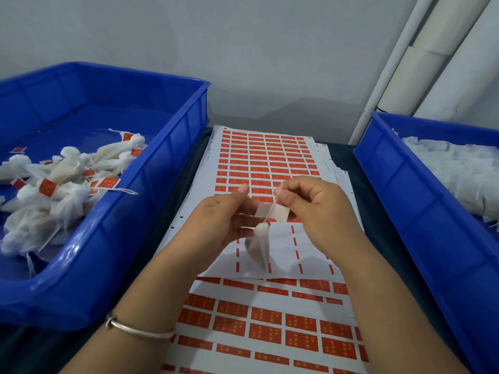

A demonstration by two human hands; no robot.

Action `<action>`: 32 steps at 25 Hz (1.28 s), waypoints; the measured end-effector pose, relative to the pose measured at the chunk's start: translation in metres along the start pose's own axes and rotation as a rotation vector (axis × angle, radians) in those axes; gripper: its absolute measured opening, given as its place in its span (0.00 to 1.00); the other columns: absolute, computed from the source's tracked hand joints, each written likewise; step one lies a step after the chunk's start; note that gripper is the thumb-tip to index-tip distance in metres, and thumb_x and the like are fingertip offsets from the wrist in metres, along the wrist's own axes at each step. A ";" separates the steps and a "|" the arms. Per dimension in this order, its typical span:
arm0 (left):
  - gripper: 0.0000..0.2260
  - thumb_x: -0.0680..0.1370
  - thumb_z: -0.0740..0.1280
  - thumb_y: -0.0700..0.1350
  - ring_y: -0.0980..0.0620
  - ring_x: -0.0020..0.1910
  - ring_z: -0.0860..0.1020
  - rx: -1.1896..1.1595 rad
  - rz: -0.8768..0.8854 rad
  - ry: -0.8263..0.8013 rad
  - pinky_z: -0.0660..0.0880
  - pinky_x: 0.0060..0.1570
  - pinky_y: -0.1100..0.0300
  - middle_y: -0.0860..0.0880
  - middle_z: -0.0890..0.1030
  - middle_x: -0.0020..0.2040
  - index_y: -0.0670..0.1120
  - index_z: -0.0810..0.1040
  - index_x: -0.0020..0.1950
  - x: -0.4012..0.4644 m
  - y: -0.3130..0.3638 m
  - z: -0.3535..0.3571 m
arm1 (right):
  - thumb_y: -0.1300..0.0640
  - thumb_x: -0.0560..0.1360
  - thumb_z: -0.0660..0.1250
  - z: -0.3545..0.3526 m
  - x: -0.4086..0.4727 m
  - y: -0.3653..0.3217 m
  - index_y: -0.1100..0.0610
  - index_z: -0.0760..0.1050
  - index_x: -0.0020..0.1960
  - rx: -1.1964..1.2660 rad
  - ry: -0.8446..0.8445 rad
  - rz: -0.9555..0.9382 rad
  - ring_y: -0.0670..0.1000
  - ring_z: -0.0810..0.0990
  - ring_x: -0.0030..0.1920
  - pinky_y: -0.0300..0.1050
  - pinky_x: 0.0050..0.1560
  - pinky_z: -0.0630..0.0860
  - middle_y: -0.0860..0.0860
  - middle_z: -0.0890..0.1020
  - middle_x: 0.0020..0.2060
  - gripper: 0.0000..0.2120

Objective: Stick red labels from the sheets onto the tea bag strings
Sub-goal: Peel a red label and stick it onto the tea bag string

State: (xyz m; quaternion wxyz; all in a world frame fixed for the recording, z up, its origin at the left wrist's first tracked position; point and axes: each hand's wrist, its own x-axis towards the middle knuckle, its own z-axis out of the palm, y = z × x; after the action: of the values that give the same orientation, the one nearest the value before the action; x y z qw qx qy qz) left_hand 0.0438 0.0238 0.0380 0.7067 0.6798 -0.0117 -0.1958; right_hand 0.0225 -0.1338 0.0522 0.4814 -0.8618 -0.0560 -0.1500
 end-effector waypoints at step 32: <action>0.03 0.72 0.71 0.46 0.64 0.34 0.79 0.436 0.280 0.122 0.71 0.29 0.74 0.60 0.81 0.33 0.53 0.79 0.39 -0.003 0.017 -0.009 | 0.57 0.72 0.71 0.012 -0.005 -0.014 0.38 0.68 0.57 0.091 0.026 0.073 0.37 0.81 0.41 0.29 0.37 0.77 0.42 0.82 0.40 0.22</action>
State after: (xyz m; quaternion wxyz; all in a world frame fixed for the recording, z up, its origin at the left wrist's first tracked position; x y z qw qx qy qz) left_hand 0.0482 0.0333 0.0539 0.5630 0.8184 -0.1049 -0.0477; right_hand 0.0168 -0.1159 0.0556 0.5261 -0.8383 -0.0250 -0.1407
